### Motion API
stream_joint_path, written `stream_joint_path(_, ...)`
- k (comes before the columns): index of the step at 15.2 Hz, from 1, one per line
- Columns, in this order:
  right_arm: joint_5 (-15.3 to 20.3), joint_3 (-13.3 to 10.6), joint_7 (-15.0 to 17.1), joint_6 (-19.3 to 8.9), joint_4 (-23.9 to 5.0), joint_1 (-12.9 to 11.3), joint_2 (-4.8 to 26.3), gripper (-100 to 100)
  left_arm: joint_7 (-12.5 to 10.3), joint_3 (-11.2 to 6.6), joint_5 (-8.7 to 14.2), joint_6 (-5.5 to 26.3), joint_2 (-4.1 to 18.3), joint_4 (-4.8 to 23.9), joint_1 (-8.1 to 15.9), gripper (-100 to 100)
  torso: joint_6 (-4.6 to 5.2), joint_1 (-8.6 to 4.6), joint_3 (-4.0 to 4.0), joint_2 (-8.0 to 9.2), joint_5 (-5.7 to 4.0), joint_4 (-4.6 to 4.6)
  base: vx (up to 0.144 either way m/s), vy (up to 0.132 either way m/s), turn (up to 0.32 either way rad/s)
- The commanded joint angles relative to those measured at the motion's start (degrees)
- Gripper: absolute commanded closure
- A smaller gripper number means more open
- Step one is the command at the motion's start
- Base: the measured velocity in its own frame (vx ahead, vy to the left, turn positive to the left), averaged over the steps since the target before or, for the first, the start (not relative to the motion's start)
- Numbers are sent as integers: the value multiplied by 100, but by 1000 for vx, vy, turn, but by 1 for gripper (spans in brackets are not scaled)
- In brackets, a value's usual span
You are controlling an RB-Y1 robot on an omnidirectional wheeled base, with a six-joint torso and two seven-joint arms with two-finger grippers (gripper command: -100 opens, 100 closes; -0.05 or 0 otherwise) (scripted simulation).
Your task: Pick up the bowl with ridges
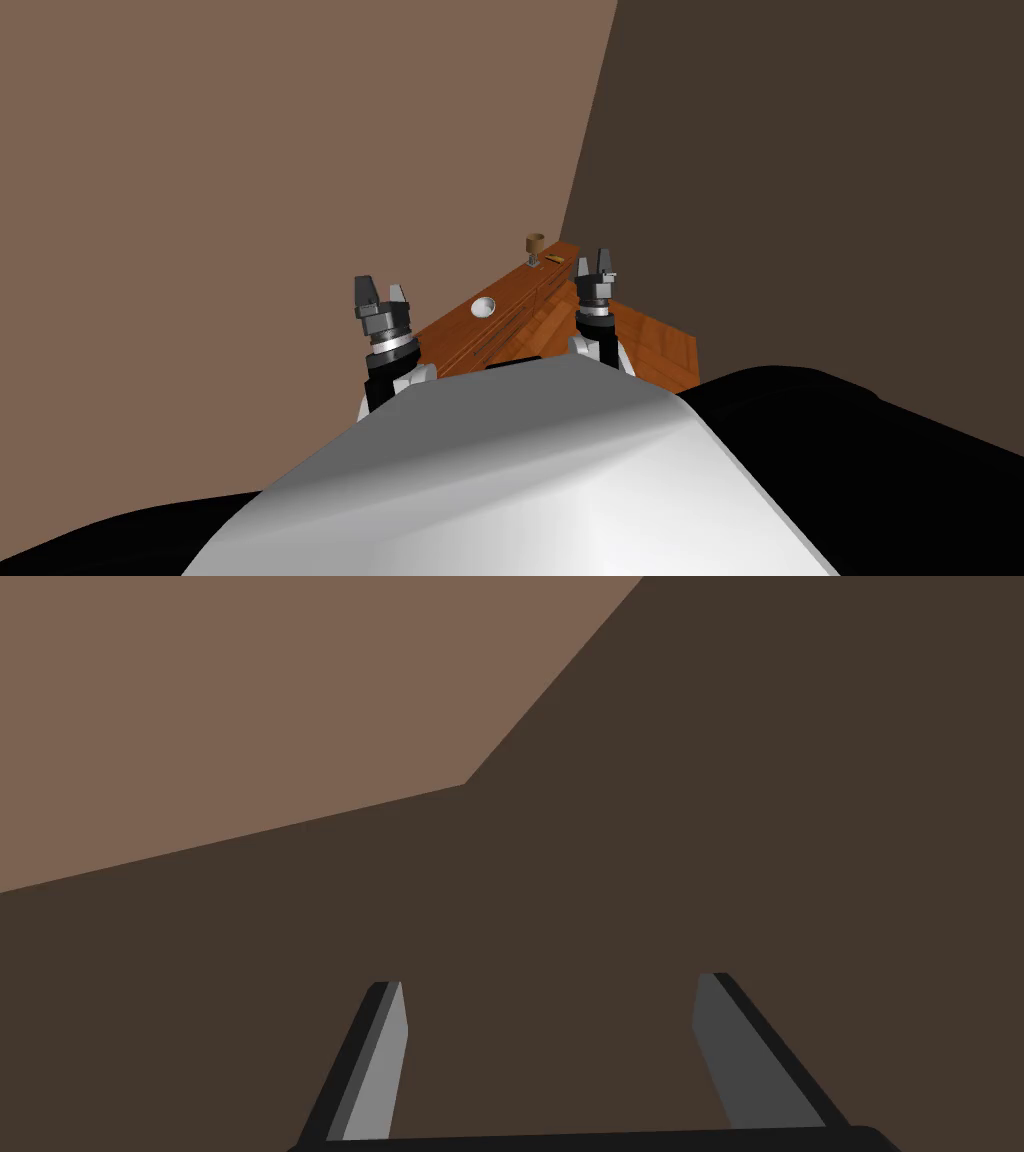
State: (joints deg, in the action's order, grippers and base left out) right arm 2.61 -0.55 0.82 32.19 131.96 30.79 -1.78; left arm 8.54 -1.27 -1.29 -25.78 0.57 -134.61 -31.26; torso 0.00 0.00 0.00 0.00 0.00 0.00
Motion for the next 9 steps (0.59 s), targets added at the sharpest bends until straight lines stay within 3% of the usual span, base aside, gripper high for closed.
stream_joint_path(1,0,0,0,0,0,0,0,0,4,-10,6,60,207,51,27,-100,0,0,0,0,0,0,0,0,0)
stream_joint_path(4,0,0,0,0,0,0,0,0,13,-33,22,203,479,173,90,-100,0,-3,-2,-4,-1,-1,12,-14,-4)
stream_joint_path(7,0,0,0,0,0,0,0,0,35,-89,60,551,821,471,246,-100,1,-8,-6,-10,-1,-2,25,-30,-9)
stream_joint_path(9,0,0,0,0,0,0,0,0,44,-113,76,703,915,598,313,-100,1,-13,-8,-14,-2,-3,28,-38,-6)
